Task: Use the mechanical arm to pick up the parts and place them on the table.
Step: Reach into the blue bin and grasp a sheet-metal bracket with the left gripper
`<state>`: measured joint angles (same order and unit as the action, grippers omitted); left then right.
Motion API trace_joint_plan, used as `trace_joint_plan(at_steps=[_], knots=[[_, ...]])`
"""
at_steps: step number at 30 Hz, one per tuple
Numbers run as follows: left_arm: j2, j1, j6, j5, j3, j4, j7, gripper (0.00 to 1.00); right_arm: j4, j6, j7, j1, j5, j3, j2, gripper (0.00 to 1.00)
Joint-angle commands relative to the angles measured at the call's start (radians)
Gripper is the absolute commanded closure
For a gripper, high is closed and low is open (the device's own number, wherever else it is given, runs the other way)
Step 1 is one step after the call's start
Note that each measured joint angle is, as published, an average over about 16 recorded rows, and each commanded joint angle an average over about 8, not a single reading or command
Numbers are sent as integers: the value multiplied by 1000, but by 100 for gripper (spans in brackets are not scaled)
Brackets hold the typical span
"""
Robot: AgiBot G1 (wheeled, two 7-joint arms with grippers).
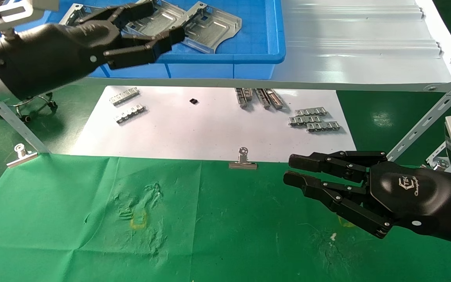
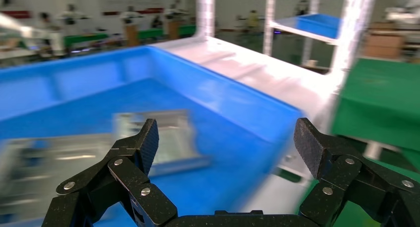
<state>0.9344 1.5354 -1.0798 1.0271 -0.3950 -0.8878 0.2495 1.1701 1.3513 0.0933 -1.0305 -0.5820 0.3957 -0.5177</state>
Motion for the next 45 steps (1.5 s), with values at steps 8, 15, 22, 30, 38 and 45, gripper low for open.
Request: trace_joint_plan(at_steps=[8, 15, 22, 30, 38, 45], knots=[[68, 224, 90, 210, -115, 215, 102, 0, 0, 0, 0, 0, 0, 0, 0, 100], [152, 376, 119, 339, -192, 432, 112, 3, 0, 0, 0, 0, 0, 0, 0, 100], [233, 447, 178, 371, -205, 604, 17, 76, 0, 0, 0, 0, 0, 0, 0, 100], [292, 482, 258, 364, -192, 726, -104, 100, 0, 0, 0, 0, 0, 0, 0, 100], [326, 502, 288, 360, -188, 811, -149, 100, 0, 0, 0, 0, 0, 0, 0, 100], [343, 510, 313, 356, -185, 843, -180, 100, 0, 0, 0, 0, 0, 0, 0, 100]])
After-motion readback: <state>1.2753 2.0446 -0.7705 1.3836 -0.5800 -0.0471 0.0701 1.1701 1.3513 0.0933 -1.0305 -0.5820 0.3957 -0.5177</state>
